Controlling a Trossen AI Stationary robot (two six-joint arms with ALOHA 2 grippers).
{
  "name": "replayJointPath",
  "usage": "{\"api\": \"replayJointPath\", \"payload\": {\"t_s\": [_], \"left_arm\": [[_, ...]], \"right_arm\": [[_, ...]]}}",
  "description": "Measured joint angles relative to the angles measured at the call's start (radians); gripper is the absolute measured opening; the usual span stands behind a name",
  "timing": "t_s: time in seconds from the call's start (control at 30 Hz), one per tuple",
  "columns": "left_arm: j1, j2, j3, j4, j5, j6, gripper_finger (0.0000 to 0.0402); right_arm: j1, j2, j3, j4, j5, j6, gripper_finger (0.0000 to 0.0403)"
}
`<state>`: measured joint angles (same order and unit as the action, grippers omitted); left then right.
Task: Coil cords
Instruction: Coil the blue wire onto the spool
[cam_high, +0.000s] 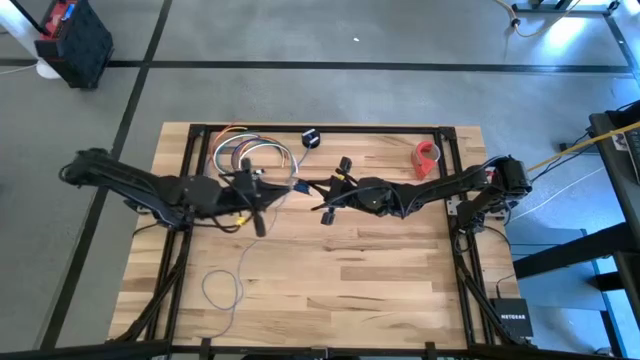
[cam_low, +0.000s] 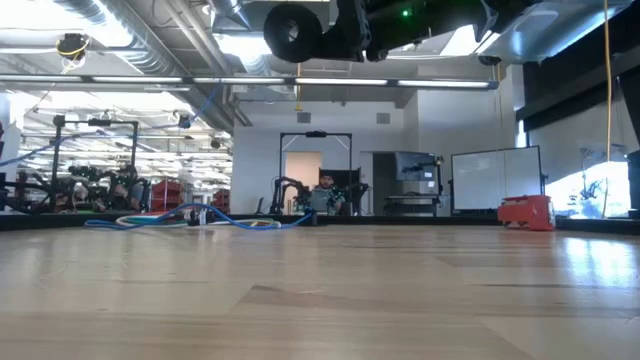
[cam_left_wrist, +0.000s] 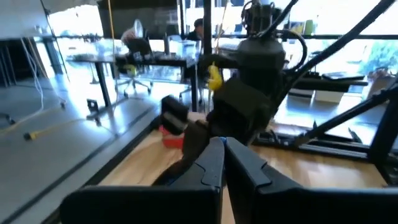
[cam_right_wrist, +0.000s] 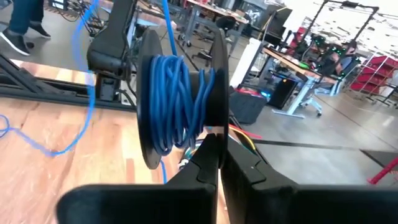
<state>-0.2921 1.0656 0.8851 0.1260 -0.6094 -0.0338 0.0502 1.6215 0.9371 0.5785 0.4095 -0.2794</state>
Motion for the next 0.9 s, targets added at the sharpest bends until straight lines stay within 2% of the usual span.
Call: {"api": "replayJointPath", "payload": {"t_s": [0.27, 0.53, 0.9], "left_arm": [[0.001, 0.208, 0.000, 0.230, 0.001, 0.069, 0.0001], [0.031, 0.317, 0.002, 0.224, 0.004, 0.037, 0.0001], [0.031, 0.328, 0.006, 0.118, 0.001, 0.005, 0.0001]], "right_arm": [[0.000, 0.000, -0.001, 0.008, 0.007, 0.021, 0.0010], [0.002, 0.001, -0.002, 0.077, 0.008, 0.058, 0.0010], [0.002, -0.044, -0.004, 0.164, -0.086, 0.146, 0.0010]]}}
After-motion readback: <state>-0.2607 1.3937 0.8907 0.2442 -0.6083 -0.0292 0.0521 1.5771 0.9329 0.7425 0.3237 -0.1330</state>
